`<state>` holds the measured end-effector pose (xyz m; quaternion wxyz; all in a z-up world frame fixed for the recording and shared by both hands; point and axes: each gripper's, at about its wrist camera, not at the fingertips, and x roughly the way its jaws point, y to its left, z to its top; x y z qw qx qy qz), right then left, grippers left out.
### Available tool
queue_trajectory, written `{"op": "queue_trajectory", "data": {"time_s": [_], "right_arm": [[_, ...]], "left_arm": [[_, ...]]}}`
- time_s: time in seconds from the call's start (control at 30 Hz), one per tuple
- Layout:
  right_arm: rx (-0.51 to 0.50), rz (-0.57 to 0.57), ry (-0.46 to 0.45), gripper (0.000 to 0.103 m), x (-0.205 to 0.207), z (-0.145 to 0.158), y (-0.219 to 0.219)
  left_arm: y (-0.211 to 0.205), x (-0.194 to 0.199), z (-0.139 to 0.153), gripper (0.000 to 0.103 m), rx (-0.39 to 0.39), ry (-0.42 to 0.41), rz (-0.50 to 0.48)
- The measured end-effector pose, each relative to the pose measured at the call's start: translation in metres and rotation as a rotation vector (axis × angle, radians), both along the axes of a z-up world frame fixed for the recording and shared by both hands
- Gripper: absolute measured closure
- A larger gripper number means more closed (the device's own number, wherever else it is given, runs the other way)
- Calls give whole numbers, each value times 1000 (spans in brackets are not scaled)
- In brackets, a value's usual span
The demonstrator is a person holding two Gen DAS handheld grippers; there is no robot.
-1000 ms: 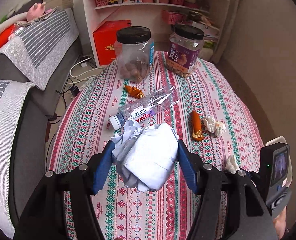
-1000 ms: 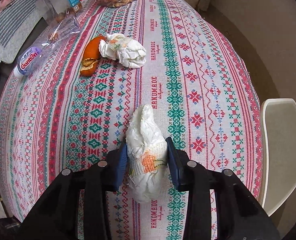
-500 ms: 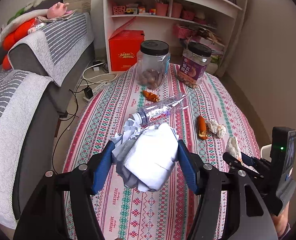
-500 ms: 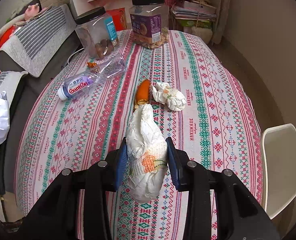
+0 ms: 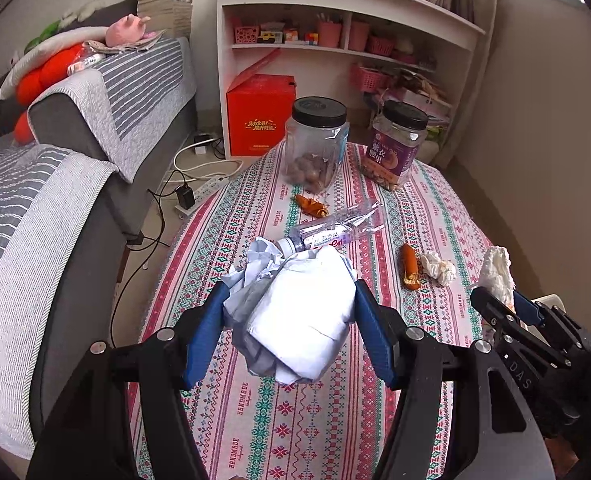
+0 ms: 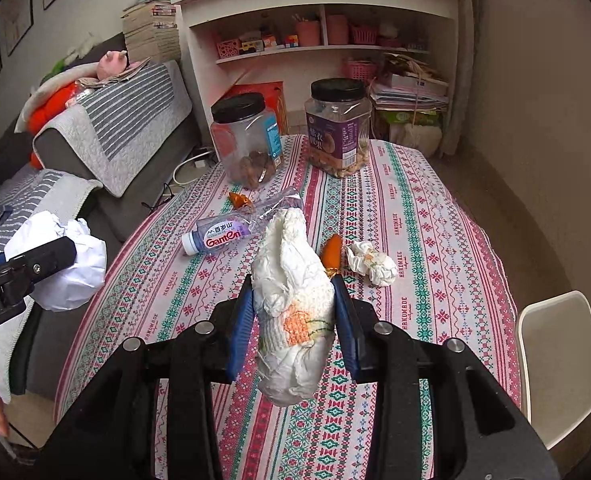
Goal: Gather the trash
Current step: 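Carry the white diaper over the bin and release it with the right gripper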
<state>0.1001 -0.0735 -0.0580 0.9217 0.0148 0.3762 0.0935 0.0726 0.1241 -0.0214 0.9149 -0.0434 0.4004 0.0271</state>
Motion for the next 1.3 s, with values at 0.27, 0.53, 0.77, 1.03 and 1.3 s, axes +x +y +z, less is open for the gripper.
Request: {"op": "queue_trajectory", "data": {"time_s": [0.27,0.53,0.77,1.03,1.3], "right_arm": [[9,-2,-43,68,-6,9,-3],[13,-22,-50,68,-3,9,-8],[-21,-30,-78,68,-6,12,-9],[-23,-37,-78,67,-6,13,-15],[-25,-48,-77,67,-6,13,-17]], "left_arm": [[-3,0,3,41,-6,-18,0],[-11,2,6,41,-7,-38,-20],[-19,7,7,41,-12,-46,-33],[-26,8,6,41,-7,-46,-48],[-29,8,5,41,-8,-49,-53]]}}
